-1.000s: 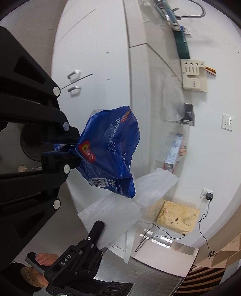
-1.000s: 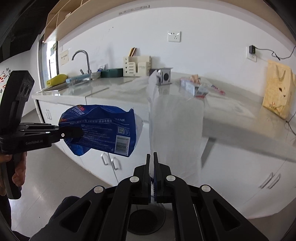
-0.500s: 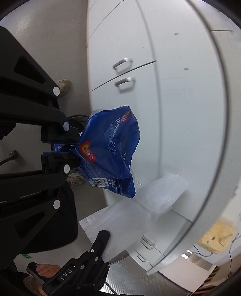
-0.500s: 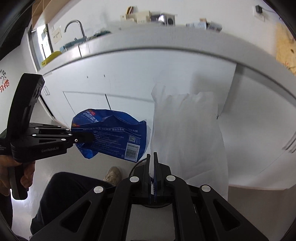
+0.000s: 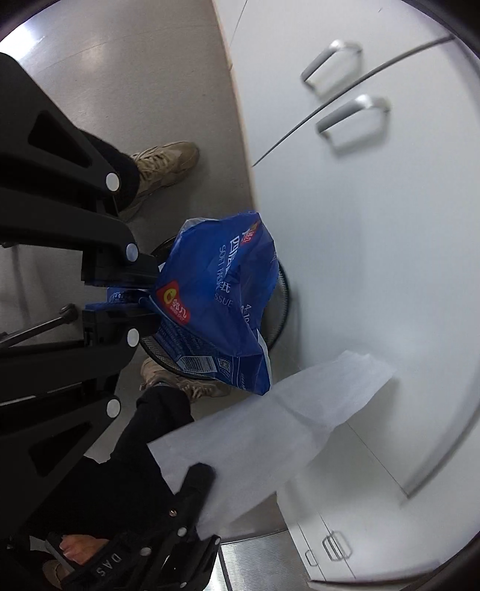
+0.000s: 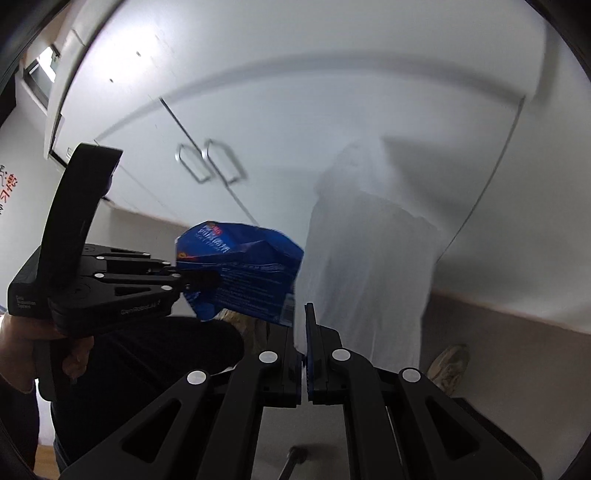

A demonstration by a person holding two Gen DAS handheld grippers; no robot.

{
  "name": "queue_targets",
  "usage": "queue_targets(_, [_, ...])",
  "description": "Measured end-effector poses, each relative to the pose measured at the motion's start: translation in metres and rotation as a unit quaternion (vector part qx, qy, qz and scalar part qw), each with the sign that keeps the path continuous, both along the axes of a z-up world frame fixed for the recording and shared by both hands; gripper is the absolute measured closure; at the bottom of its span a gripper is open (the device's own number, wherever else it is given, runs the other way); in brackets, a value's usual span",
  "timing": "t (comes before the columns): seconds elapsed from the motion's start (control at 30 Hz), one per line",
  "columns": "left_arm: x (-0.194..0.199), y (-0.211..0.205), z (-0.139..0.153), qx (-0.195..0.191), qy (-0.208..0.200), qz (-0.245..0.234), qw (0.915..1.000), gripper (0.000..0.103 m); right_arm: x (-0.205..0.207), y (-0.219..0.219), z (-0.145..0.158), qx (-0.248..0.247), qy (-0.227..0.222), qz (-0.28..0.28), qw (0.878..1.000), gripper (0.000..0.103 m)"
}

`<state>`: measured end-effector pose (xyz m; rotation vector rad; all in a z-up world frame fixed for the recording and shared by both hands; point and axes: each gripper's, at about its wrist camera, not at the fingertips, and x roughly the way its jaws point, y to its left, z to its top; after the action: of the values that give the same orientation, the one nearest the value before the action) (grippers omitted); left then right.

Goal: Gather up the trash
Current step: 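Carry the blue bag and white sheet down over the mesh wastebasket, then open both grippers to drop the bag and sheet into the wastebasket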

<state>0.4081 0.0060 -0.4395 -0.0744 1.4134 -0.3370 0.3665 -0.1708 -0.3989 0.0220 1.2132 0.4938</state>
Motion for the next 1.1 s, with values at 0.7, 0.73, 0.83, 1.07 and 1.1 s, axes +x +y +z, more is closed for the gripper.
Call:
queue_targets(0.7, [0.047,-0.024,-0.131,0.015,0.141,-0.064,0.9878,0.041,0.073,-0.002,-0.136,-0.027,0.175,-0.025,0.984,0.062])
queue_targets(0.73, [0.048,-0.025,-0.129,0.019,0.144,-0.071,0.9869,0.021,0.074,-0.004,-0.135,-0.028,0.174,-0.031,0.984,0.047])
queue_targets(0.83, [0.048,-0.027,-0.120,0.041,0.123,-0.082,0.9882,0.006,0.078,-0.010,-0.132,-0.042,0.167,-0.056,0.983,0.016])
queue_targets(1.07, [0.050,-0.030,-0.114,0.035,0.130,-0.075,0.9880,0.005,0.084,-0.016,-0.124,-0.040,0.163,-0.081,0.982,0.009])
queue_targets(1.1, [0.050,-0.031,-0.112,0.034,0.129,-0.077,0.9881,0.005,0.085,-0.017,-0.123,-0.040,0.163,-0.082,0.982,0.009])
